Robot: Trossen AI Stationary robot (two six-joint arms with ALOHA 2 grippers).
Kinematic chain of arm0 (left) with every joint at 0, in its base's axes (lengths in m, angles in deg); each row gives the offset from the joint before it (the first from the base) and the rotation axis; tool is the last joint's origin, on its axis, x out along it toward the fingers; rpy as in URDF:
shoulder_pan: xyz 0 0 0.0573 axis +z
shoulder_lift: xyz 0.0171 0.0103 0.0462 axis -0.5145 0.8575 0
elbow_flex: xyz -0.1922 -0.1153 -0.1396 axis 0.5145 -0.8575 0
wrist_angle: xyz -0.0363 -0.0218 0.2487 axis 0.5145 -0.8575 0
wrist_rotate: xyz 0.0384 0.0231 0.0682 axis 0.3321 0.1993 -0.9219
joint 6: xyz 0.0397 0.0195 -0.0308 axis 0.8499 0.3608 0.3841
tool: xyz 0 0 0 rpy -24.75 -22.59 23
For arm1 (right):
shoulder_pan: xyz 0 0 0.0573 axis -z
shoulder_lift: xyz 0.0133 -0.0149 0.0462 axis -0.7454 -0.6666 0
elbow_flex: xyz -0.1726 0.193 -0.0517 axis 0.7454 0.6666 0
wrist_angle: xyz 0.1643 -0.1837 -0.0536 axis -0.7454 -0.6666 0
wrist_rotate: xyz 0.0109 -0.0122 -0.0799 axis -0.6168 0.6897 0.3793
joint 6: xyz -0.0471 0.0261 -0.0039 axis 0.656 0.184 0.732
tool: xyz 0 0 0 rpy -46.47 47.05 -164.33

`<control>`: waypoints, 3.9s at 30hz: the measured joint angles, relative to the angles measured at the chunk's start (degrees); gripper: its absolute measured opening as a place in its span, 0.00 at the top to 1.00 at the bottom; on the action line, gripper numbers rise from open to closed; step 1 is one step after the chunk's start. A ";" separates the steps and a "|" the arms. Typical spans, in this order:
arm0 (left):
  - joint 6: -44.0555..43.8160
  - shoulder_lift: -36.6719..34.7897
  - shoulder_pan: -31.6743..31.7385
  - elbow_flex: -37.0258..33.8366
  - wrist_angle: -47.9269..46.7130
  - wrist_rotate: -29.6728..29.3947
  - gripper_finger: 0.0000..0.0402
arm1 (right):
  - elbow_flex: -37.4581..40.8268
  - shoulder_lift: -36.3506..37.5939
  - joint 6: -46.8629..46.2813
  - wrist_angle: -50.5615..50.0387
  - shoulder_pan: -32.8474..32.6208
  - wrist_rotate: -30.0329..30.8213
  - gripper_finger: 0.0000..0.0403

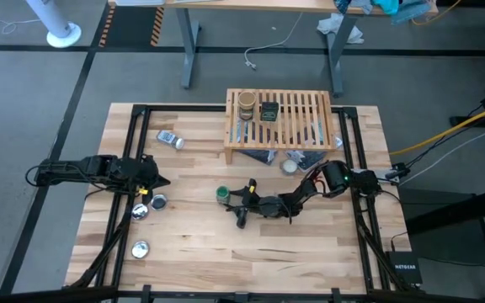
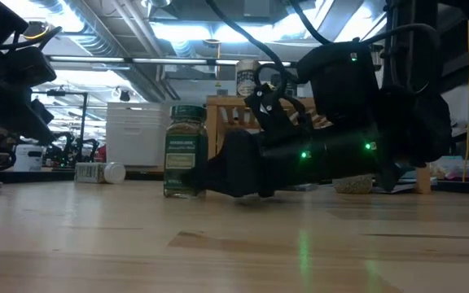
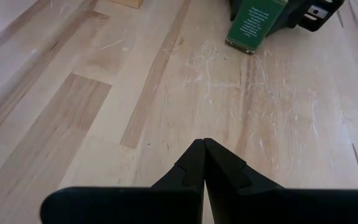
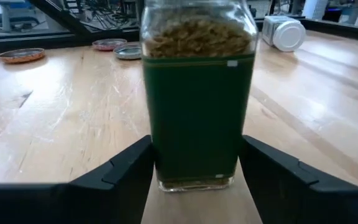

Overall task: Shelf spices
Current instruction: Remove the green seasoning bottle from the shelf, then move the white seasoning bottle to the middle left of the table

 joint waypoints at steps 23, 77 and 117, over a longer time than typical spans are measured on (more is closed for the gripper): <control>0.00 0.00 0.01 0.00 -0.01 -0.01 1.00 | 8.11 0.28 -1.49 16.90 0.80 -5.68 0.01; 0.12 0.01 0.02 0.00 -0.01 -0.02 1.00 | 25.09 27.34 -1.28 18.03 0.73 -13.30 0.03; 13.21 0.00 0.00 -0.31 41.68 -14.65 1.00 | 25.07 27.28 -1.25 17.94 0.71 -12.23 0.03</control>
